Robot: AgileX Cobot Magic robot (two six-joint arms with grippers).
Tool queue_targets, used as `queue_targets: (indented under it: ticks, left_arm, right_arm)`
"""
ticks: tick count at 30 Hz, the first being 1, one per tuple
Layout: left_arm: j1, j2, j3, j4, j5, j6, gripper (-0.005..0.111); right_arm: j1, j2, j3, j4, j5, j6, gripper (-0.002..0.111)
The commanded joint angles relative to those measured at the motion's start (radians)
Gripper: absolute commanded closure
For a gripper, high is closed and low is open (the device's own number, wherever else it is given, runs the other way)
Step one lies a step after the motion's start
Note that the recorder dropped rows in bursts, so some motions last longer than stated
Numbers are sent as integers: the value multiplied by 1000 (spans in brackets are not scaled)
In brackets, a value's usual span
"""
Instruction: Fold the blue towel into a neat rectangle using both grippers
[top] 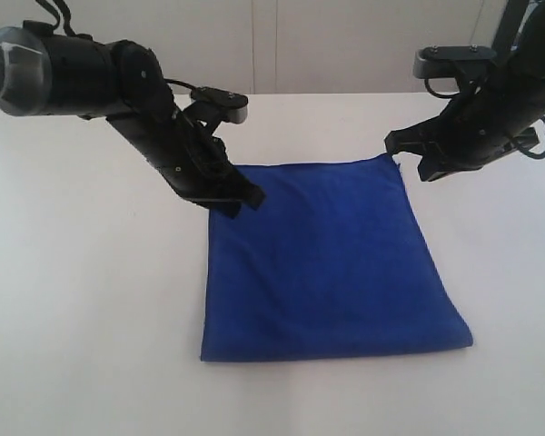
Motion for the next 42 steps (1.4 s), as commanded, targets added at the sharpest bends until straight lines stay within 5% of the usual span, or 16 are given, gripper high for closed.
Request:
queue_targets:
  ticks: [1, 13, 26, 42]
  left_arm:
    - [-1, 28, 40, -9, -21, -32, 107]
    - [-1, 113, 43, 8, -20, -26, 107]
    - [1, 113, 43, 331, 53, -201, 107]
    - [55, 113, 43, 369, 110, -241, 107]
  right_arm:
    - [0, -10, 22, 3, -5, -13, 108]
    - [0, -10, 61, 3, -4, -13, 108]
    - [0, -10, 61, 3, -2, -13, 108]
    - [0, -10, 61, 2, -1, -13, 108]
